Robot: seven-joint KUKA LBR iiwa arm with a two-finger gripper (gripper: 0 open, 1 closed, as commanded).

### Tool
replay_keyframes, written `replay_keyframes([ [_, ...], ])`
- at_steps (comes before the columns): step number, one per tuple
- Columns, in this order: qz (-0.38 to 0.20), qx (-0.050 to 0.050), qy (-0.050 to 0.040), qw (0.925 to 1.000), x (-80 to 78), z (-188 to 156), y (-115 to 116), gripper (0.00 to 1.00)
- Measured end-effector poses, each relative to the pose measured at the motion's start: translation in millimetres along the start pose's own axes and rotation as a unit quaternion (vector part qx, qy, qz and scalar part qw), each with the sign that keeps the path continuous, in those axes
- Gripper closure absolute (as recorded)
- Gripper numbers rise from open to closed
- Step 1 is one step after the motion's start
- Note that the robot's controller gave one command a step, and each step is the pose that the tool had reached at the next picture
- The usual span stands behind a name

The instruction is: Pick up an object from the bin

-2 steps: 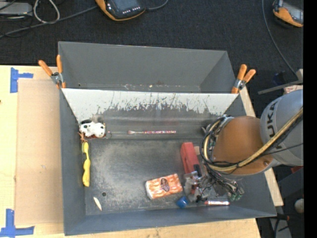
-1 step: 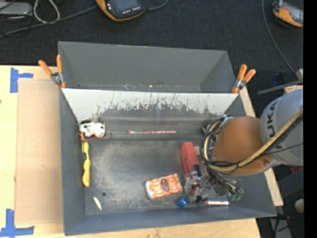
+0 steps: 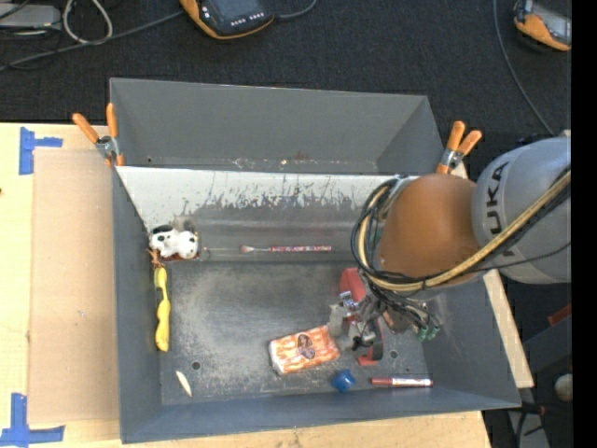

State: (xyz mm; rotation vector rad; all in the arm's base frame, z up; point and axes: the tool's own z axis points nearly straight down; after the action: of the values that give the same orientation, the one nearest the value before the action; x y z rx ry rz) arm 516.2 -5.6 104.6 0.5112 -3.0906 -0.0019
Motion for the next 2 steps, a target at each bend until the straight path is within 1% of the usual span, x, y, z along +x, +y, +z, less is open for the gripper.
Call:
replay_keyframes([
  [1,0.006,0.000,-0.0077,1.0000,-23.8,-22,17,1.00],
  [2,0.065,0.000,-0.0090,0.9978,-59.6,30,46,0.00],
])
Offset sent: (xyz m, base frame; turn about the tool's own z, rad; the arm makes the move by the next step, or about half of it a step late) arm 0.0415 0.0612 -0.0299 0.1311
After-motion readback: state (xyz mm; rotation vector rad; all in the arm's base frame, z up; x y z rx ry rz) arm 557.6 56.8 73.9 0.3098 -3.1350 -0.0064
